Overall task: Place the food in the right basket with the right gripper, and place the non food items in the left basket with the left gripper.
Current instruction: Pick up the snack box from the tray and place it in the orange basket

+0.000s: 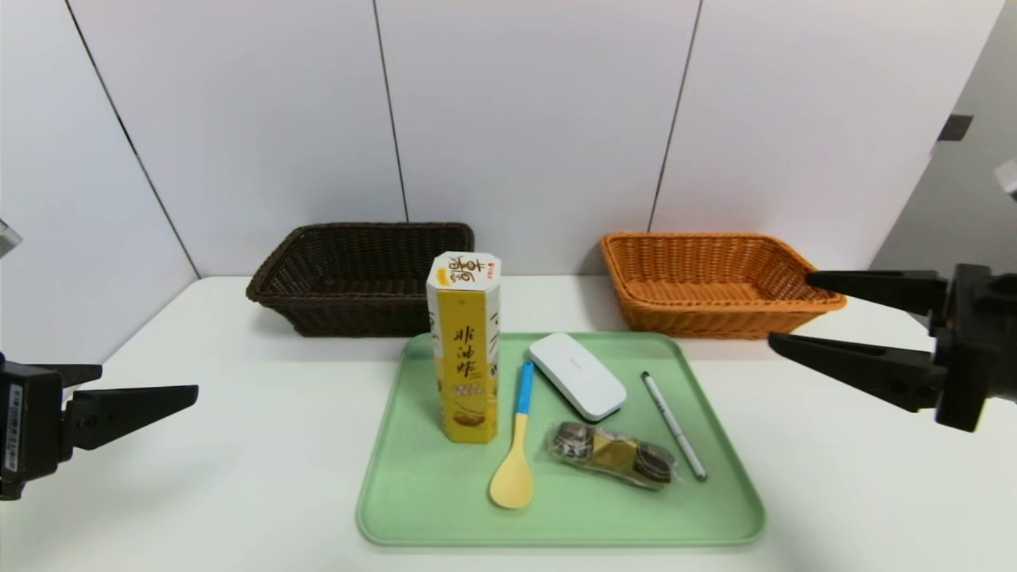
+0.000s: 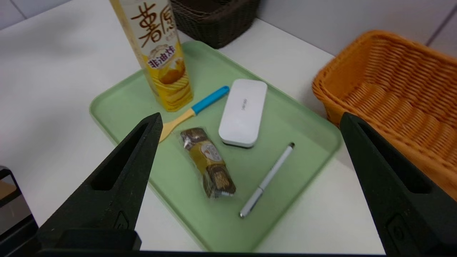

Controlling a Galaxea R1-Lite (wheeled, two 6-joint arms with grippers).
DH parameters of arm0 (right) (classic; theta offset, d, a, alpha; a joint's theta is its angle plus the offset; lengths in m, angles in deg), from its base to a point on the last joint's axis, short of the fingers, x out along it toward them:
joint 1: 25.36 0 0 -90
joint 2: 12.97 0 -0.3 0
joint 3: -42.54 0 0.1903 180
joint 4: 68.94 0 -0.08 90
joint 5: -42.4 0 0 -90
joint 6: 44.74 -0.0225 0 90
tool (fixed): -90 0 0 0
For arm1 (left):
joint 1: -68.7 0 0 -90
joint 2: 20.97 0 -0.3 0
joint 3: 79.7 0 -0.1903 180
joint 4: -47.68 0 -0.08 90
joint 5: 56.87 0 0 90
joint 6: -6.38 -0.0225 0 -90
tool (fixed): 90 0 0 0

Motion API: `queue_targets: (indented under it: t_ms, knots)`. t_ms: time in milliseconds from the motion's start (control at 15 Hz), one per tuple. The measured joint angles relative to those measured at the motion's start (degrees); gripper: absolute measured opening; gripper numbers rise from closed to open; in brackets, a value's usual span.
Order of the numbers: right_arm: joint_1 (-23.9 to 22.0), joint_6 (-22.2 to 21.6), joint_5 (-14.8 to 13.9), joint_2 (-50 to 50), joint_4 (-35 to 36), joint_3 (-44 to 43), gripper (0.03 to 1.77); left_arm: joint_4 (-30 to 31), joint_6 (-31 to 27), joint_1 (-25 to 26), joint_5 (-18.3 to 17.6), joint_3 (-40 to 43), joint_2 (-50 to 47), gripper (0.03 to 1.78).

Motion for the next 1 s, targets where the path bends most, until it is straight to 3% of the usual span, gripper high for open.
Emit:
queue_targets:
  t_ms: [267, 533, 1000]
  knots:
    - [10.6, 2.7, 0.0, 11.9, 13.9, -0.3, 1.71, 0.0, -1.8, -0.1, -0.1, 0.7, 0.0, 1.69]
    - [18.3, 3.2, 0.1, 22.8, 24.2, -3.1, 1.71, 0.0, -1.8, -0.3, 0.0, 0.8, 0.0, 1.69]
    - [26.4, 2.4, -0.9, 34.6, 25.9, -13.4, 1.71, -0.3, -1.8, -0.2, 0.4, 1.1, 0.1, 1.69]
